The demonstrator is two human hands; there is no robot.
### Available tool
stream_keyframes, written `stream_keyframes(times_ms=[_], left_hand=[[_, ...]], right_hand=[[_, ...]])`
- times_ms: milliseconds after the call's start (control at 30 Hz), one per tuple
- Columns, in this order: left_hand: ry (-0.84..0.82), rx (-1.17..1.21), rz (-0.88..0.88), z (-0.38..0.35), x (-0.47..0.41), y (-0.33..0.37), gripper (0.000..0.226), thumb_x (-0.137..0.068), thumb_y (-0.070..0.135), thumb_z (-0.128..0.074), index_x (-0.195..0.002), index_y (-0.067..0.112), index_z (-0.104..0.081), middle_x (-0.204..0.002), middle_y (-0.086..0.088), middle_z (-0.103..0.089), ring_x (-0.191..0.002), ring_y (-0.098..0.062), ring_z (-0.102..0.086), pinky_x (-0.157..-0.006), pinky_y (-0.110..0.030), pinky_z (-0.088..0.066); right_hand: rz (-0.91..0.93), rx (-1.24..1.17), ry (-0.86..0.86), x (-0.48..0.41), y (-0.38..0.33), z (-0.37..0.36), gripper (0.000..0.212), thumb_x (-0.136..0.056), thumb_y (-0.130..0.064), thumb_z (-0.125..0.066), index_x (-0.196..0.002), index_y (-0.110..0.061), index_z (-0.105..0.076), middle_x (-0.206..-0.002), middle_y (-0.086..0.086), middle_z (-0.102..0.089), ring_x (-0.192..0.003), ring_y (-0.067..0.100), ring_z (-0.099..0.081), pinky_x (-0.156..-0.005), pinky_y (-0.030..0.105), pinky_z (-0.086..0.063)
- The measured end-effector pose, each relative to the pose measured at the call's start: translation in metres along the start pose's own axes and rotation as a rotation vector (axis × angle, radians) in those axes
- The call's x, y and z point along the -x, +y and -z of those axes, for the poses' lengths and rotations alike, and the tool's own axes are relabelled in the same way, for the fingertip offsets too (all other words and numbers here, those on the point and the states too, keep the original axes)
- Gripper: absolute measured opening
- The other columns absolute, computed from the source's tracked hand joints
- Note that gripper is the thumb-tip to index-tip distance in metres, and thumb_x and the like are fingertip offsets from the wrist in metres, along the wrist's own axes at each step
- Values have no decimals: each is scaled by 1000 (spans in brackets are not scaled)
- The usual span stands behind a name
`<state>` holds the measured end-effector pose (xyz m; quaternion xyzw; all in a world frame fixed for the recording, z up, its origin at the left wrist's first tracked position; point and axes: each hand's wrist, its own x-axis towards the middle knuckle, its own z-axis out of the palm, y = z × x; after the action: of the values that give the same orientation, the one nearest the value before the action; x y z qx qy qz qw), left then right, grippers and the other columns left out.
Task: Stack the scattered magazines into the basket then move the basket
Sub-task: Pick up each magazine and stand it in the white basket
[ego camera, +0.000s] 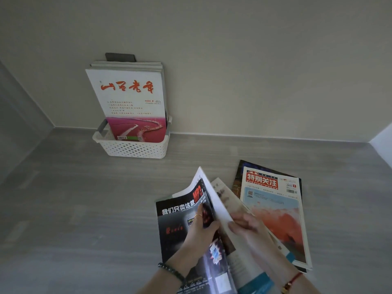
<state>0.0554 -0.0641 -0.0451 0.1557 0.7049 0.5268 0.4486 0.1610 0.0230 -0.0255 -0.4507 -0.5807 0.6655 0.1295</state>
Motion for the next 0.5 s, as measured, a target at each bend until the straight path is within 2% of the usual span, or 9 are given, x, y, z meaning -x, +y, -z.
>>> stream_keyframes(times_ms=[100,167,200,267,333,400,433,467,500], left_hand=[[40,-177,-61,5,-2,2,45,-85,2,-35,-124,26,-40,-82,-2,-61,-60,-12,-54,-49,-21,-45],[84,-159,-87,17,-2,6,38,-87,0,-33,-119,17,-46,-89,-9,-64,-67,-17,-59,-61,-32,-52],[87,-85,-86,24,-1,8,38,-88,-3,-34,-116,17,-50,-94,-10,-67,-74,-19,-62,-68,-36,-54],[81,145,-64,43,2,16,43,-88,-10,-35,-108,21,-56,-91,-7,-72,-78,-18,-68,-65,-35,-57],[52,403,-42,63,5,25,41,-87,-12,-37,-102,18,-61,-87,-9,-74,-75,-22,-71,-58,-33,-57],[16,520,-55,84,5,37,38,-86,-12,-39,-99,14,-65,-87,-10,-75,-75,-25,-71,-55,-32,-57],[4,542,-85,94,5,44,39,-85,-12,-39,-96,14,-67,-86,-8,-75,-75,-22,-72,-55,-30,-57],[-5,551,-121,103,3,50,41,-84,-12,-40,-93,15,-69,-84,-6,-75,-74,-19,-71,-56,-29,-57],[-15,564,-154,112,3,56,41,-83,-12,-41,-92,16,-70,-83,-5,-75,-74,-17,-71,-58,-28,-58]], right_hand=[[-54,65,19,-8,1,8,20,-78,-11,-66,-95,-20,-65,-93,0,-68,-82,19,-65,-69,31,-53],[-28,227,44,-18,4,19,23,-80,-12,-64,-102,-18,-62,-96,-6,-64,-79,11,-63,-58,19,-47],[-7,326,74,-22,7,24,26,-80,-11,-64,-105,-15,-61,-98,-5,-62,-79,7,-60,-57,15,-45],[24,455,174,-29,13,33,26,-81,-7,-62,-106,-12,-60,-106,1,-62,-82,7,-56,-63,17,-47],[109,478,236,-31,13,30,25,-80,-10,-63,-104,-17,-58,-110,1,-62,-81,4,-54,-65,17,-46],[214,393,183,-32,1,17,37,-76,-24,-69,-108,-30,-52,-108,-11,-56,-84,-3,-50,-58,10,-43],[222,314,115,-33,-9,7,45,-71,-34,-71,-111,-36,-48,-108,-19,-52,-90,-3,-49,-64,10,-45],[191,231,26,-34,-20,-4,55,-67,-45,-70,-115,-41,-44,-110,-24,-48,-98,-2,-48,-78,14,-46],[136,147,-79,-35,-30,-16,63,-63,-55,-68,-118,-44,-41,-112,-27,-47,-103,-1,-47,-89,25,-45]])
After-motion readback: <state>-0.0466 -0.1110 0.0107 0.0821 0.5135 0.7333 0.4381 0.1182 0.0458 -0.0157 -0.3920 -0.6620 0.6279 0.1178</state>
